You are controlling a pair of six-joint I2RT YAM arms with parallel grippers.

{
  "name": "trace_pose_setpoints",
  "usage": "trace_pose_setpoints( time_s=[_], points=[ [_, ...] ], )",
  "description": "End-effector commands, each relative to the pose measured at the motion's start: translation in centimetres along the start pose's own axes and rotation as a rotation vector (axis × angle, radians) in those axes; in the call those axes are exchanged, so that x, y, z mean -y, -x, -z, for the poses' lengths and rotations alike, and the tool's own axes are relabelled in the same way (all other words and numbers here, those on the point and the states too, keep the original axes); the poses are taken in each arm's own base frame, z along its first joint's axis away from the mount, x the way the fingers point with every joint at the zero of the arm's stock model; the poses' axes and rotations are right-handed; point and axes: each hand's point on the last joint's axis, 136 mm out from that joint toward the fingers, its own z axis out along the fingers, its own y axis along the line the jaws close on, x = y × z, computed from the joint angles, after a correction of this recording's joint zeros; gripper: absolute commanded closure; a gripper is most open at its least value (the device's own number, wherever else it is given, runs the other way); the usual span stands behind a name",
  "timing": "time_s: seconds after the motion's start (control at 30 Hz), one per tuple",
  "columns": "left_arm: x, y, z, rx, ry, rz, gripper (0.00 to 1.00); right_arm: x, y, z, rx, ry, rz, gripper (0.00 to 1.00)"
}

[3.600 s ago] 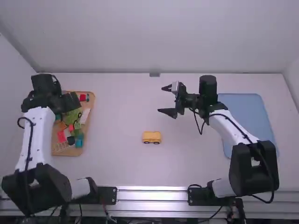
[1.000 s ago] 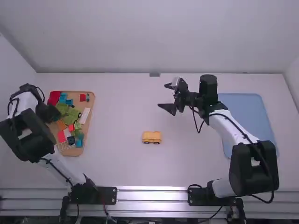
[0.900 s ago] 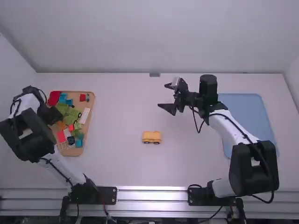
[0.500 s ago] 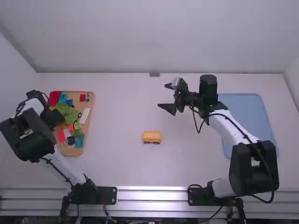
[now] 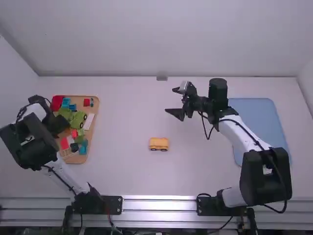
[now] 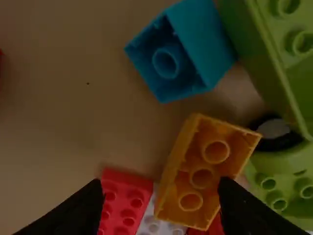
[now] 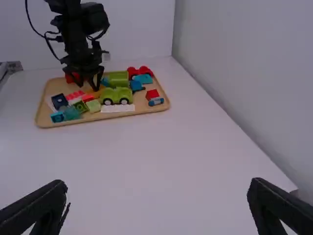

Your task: Assemble lego blocks to make yellow taxi

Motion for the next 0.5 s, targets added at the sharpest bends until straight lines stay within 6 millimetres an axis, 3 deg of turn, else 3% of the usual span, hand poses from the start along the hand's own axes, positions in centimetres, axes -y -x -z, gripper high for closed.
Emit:
trace_pose_setpoints(
  time_s=[0.0, 0.23, 0.47],
  points=[
    [0.7, 1.3, 0.8, 0.032, -0.018, -0.020, 0.37, 0.5, 0.6, -0.1, 0.008, -0.001, 0.013, 0.01],
    [1.5, 1.0, 0.6, 0.021, -0.069, -0.022, 0.38, 0.5, 0.6, -0.1, 0.008, -0.001, 0.013, 0.01],
    [1.9, -0.8, -0.1, -0.030, -0.088, -0.125, 0.45, 0.5, 0.6, -0.1, 0.008, -0.002, 0.014, 0.01]
  ],
)
